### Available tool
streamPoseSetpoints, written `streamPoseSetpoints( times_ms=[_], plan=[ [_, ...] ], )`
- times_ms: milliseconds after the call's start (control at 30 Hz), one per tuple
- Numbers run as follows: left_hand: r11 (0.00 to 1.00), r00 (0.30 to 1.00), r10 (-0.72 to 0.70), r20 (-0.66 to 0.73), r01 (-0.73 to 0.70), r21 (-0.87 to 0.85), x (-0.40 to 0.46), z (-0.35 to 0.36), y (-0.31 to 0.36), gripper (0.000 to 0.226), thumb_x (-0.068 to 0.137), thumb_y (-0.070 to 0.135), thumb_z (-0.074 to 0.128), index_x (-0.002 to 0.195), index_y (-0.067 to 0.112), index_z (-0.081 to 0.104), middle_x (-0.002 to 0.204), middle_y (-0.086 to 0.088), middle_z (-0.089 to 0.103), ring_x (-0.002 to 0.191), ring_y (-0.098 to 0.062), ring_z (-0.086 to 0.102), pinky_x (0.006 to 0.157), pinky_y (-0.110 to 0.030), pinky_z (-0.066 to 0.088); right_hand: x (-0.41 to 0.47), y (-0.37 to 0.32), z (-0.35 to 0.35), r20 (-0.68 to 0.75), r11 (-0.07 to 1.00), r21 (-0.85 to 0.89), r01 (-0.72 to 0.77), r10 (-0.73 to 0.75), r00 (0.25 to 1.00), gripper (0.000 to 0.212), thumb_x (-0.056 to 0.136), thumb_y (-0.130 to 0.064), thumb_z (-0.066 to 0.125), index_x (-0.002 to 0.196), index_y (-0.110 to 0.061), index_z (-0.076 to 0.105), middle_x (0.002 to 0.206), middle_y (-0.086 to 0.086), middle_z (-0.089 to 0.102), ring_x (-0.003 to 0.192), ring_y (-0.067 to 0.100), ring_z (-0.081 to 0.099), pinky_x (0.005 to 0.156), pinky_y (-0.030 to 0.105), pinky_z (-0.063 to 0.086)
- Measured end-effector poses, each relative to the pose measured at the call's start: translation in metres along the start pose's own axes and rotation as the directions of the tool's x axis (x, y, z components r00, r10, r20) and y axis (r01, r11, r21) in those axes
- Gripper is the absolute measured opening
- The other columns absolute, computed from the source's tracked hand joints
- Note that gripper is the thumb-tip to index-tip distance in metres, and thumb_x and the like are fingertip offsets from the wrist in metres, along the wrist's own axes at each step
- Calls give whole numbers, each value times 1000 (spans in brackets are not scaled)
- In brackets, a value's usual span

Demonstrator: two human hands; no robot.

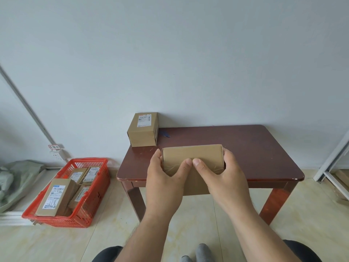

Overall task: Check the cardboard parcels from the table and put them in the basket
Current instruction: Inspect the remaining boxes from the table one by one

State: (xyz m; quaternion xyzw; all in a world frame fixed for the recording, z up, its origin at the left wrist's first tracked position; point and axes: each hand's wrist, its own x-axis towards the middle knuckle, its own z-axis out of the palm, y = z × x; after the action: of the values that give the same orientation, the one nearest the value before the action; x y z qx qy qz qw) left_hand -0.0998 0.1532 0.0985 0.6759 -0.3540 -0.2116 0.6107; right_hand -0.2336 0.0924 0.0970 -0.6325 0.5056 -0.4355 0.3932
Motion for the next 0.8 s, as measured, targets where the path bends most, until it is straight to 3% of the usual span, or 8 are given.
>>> streamPoseSetpoints(
  times_ms=[67,100,200,300,433,600,800],
  plan=[
    [999,1000,18,-1,-17,40,1,-1,-2,74,73,78,74,134,40,59,128,15,67,122,-7,62,101,-39,56,-1,1,0,3,1000,0,10,-10,1000,58,77,-67,80,123,-42,57,112,-17,70,102,5,68,83,36,59],
    [998,1000,24,-2,-24,50,0,-1,-1,69,73,79,72,131,42,61,128,14,67,123,-9,62,103,-42,56,-1,0,-1,-3,1000,3,5,-5,1000,55,77,-65,81,120,-41,57,109,-16,70,101,6,68,82,36,59],
    [997,999,36,-6,-35,69,-4,2,-2,68,80,66,78,138,40,57,133,20,60,125,1,56,105,-30,51,1,-2,-3,-2,998,45,-49,49,999,47,78,-63,82,108,-36,57,98,-14,71,91,6,69,75,36,59],
    [995,999,32,-3,-31,90,-9,3,-2,67,83,56,80,141,43,50,130,30,50,120,17,49,95,-13,43,2,-6,-4,15,992,81,-97,96,995,48,79,-64,82,104,-32,56,94,-12,72,85,4,69,70,32,57],
    [996,999,24,-36,-21,89,-9,2,-3,68,83,60,76,144,39,51,134,22,57,121,5,57,101,-28,52,-3,-8,-3,15,993,73,-97,96,995,49,79,-65,81,104,-32,54,94,-12,72,84,3,69,68,30,56],
    [1000,999,-6,-46,6,17,-10,0,-1,61,83,63,74,135,40,53,128,20,62,115,4,60,85,-21,50,-18,-7,-3,23,996,59,-73,72,997,52,80,-65,79,110,-35,49,102,-17,68,90,4,69,74,35,63],
    [998,1000,-29,0,29,-63,-28,-9,0,49,83,57,80,121,49,50,121,21,66,109,5,64,81,-18,53,-28,-22,-5,-19,993,97,-62,65,998,49,83,-62,80,111,-34,50,103,-16,70,91,2,69,70,27,54]
  ],
)
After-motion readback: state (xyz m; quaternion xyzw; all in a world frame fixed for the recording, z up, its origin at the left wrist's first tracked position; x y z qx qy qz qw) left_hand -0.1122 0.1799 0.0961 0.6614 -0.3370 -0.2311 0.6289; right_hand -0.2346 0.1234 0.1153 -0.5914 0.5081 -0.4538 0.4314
